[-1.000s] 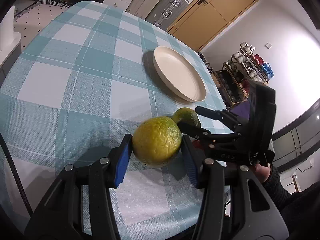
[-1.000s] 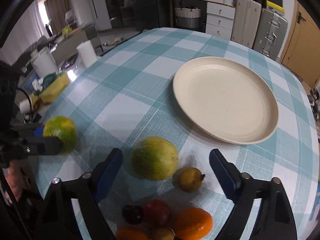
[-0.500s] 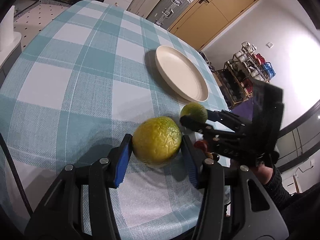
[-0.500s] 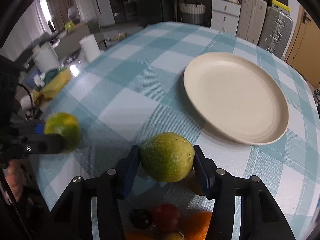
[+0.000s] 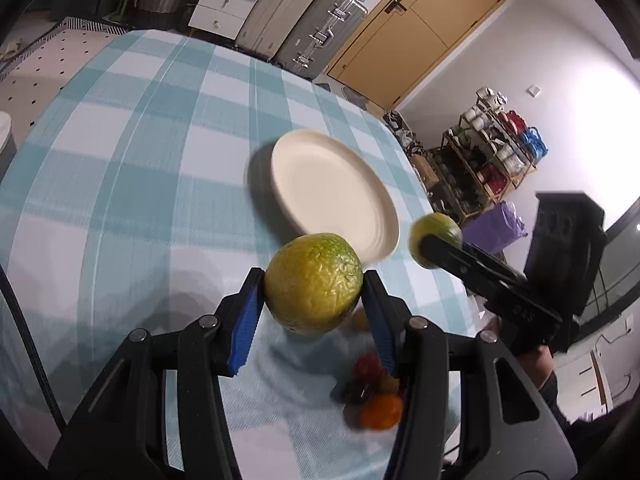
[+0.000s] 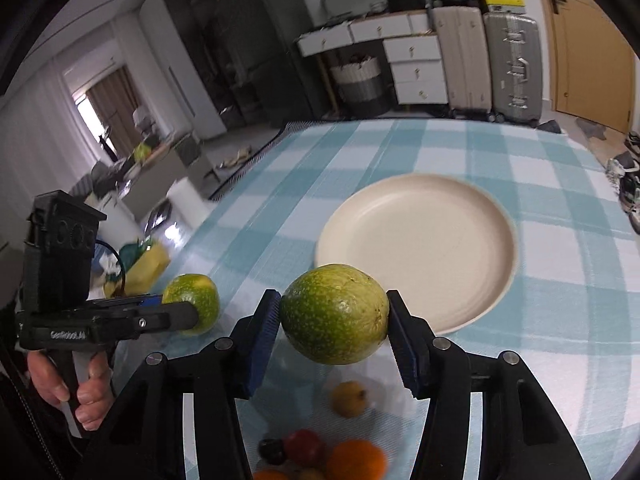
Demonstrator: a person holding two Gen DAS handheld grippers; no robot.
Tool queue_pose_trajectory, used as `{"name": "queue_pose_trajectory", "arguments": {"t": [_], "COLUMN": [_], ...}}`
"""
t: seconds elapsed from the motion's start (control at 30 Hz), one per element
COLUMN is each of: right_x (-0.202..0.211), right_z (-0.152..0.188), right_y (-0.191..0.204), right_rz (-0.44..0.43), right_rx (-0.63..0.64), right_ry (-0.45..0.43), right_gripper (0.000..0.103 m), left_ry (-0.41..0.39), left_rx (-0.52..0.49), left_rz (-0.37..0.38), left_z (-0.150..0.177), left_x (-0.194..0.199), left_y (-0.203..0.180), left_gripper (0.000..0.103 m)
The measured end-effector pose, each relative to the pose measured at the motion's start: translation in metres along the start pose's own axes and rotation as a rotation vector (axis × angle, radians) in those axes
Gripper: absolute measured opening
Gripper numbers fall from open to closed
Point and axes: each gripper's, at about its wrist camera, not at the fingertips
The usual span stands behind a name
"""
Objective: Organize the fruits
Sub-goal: 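Carry both citrus fruits onto the cream plate and open both grippers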
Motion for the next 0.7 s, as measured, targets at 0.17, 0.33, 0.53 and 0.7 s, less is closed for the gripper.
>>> {"name": "queue_pose_trajectory", "arguments": {"t": [0.17, 0.33, 0.53, 0.7], "right_x": [0.015, 0.020, 0.005, -0.021], "right_z": [-0.016, -0.041, -0.066, -0.076], "right_y": [-0.022, -0.036, -0.056, -0.074], "right_rz": [0.015, 0.042, 0.044, 0.021], "right_rx": [-0.010, 0.009, 0.010, -0.024], "right_ry": [-0.051, -0.089, -0.102, -0.085], "right_gripper": [0.053, 0.053, 0.053, 0.053], "left_ry": [-0.016, 0.005, 0.048, 0.078], "left_rx": [-0.024, -0.074, -0.079, -0.033], "left_rz": [0.005, 0.007, -0.021, -0.003], "left_z": [-0.039, -0.082, -0.117, -0.134], "left_x": [-0.011, -0.034, -0.077, -0.109], "left_y": [-0.019, -0.042, -0.051, -0.040], "left_gripper": [0.046, 0.046, 0.046, 0.046]}}
Point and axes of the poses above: each gripper's, at about its wrist camera, not at the fingertips, and x roughly against the way its jaws point, y to its left, z to its underside, and after that the axes turned 8 degrees about y, right-handed
